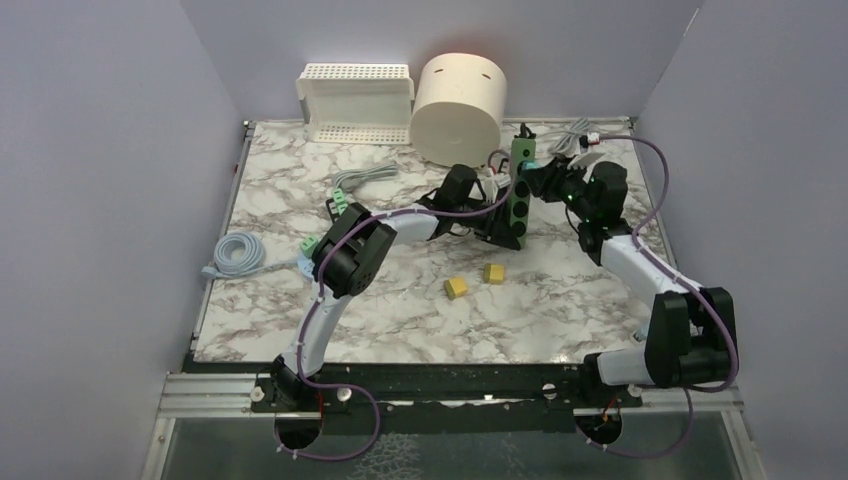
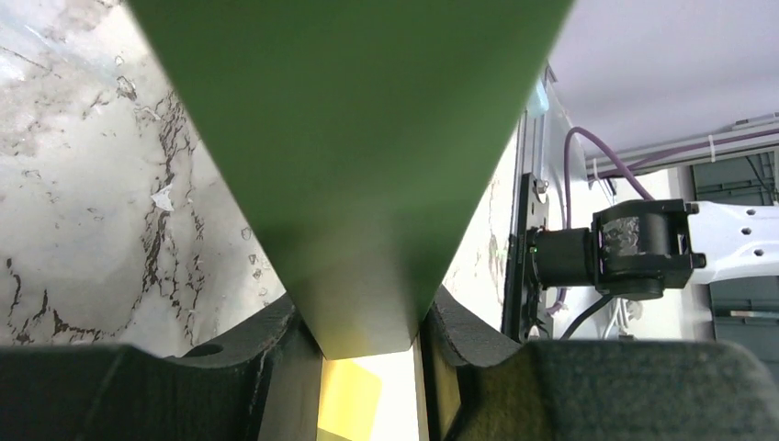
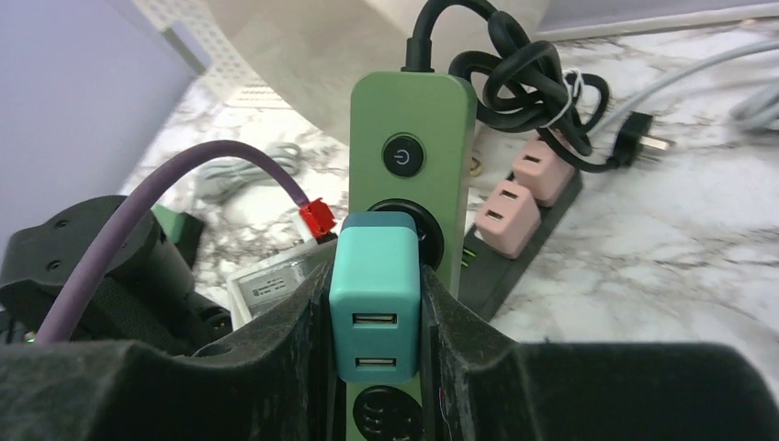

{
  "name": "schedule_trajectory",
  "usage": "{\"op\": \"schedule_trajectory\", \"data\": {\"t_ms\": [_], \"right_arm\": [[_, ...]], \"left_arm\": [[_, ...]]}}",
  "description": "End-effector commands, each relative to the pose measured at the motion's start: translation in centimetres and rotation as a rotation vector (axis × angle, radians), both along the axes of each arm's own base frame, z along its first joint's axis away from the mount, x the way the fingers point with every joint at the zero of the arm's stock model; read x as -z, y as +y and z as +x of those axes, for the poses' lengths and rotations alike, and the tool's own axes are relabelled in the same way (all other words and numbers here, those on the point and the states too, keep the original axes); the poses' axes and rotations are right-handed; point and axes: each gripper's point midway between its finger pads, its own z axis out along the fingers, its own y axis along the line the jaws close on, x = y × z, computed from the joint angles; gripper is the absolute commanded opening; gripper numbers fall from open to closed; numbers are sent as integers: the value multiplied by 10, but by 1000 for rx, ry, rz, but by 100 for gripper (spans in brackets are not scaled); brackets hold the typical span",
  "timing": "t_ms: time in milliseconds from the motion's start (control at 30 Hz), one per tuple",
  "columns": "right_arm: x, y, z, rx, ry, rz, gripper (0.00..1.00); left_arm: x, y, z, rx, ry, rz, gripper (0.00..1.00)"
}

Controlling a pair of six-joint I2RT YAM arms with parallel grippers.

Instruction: Pull the plug off the socket

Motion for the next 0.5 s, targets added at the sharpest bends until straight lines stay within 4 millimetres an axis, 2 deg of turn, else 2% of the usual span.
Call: {"op": "schedule_trajectory", "data": {"t_ms": [0, 67, 133, 167, 200, 267, 300, 367, 400, 467], "right_arm": [[48, -3, -37, 107, 282, -219, 1], [53, -47, -37, 338, 334, -310, 1], [46, -61, -41, 399, 312, -344, 1], [42, -57, -43, 369, 292, -345, 1], [37, -48, -47, 314, 266, -336, 1], [24, -18, -57, 134, 197, -285, 1], [14, 13, -72, -56, 153, -226, 1], [-4, 51, -99, -322, 116, -122, 1], [-10, 61, -108, -392, 131, -74, 1], [-20, 65, -111, -408, 139, -39, 1]], "left_arm": [[-80, -9, 58, -164, -143, -161, 0], [-80, -10, 60, -166, -140, -163, 0], [-81, -11, 60, -164, -138, -166, 0], [-82, -12, 61, -163, -140, -169, 0], [-83, -13, 62, -162, -143, -172, 0], [-84, -13, 63, -161, -143, -172, 0], [-84, -14, 64, -162, -141, -171, 0], [-83, -14, 65, -163, -136, -166, 0], [-83, -14, 66, -161, -136, -166, 0], [-83, -15, 66, -154, -140, -162, 0]]}}
